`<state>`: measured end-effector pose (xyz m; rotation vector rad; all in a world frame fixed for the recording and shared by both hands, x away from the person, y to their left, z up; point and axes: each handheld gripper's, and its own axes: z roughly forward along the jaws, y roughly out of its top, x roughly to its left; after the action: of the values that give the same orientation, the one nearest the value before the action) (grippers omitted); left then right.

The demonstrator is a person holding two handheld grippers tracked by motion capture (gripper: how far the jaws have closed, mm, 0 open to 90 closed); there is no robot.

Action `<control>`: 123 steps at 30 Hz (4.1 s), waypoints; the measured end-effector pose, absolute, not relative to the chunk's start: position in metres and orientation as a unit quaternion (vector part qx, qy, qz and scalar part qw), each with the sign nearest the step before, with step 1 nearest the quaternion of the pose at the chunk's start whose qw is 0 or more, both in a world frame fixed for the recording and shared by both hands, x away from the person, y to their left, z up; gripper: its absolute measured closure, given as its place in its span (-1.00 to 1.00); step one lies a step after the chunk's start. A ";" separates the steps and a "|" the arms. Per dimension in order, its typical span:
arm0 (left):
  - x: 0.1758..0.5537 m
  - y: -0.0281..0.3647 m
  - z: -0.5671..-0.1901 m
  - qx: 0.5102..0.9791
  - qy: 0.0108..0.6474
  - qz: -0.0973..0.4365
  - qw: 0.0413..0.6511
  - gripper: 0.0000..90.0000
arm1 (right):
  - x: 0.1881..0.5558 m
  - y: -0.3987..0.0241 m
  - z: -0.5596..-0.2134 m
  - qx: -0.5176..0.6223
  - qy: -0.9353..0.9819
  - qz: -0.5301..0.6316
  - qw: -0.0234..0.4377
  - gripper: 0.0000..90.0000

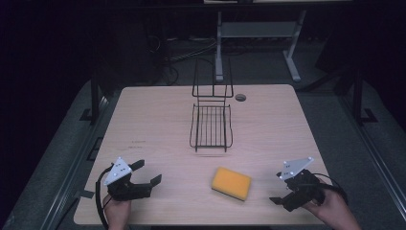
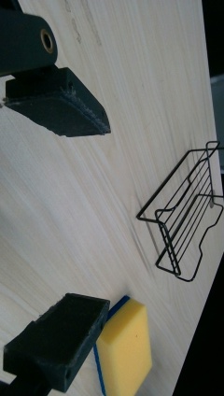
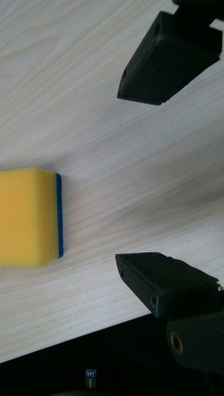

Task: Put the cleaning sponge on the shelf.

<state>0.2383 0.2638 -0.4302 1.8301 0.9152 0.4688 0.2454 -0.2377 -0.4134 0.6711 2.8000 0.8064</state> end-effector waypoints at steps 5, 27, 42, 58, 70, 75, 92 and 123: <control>0.238 0.266 -0.430 0.753 0.381 0.195 0.500 -0.72 | 0.245 -0.236 -0.410 0.227 0.933 0.269 0.073 -0.64; 0.241 0.269 -0.432 0.753 0.384 0.197 0.496 -0.72 | 0.265 -0.199 -0.404 0.196 0.947 0.248 0.060 -0.67; 0.240 0.269 -0.431 0.754 0.380 0.199 0.498 -0.72 | 0.269 -0.185 -0.401 0.184 0.950 0.248 0.051 -0.67; 0.239 0.269 -0.430 0.753 0.379 0.200 0.499 -0.72 | 0.273 -0.167 -0.403 0.169 0.956 0.238 0.040 -0.68; 0.238 0.271 -0.429 0.750 0.382 0.200 0.502 -0.72 | 0.277 -0.148 -0.402 0.150 0.962 0.228 0.034 -0.68; 0.237 0.270 -0.429 0.752 0.379 0.202 0.500 -0.72 | 0.279 -0.139 -0.405 0.145 0.963 0.224 0.029 -0.68; 0.237 0.271 -0.428 0.751 0.377 0.201 0.504 -0.72 | 0.287 -0.120 -0.410 0.146 0.967 0.209 0.018 -0.68; 0.237 0.271 -0.428 0.748 0.378 0.200 0.507 -0.72 | 0.299 -0.099 -0.426 0.151 0.971 0.187 0.011 -0.68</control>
<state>0.2369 0.2707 -0.4283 1.8039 0.9110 0.4816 0.2989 -0.0988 -0.4257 0.4724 3.0289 0.5826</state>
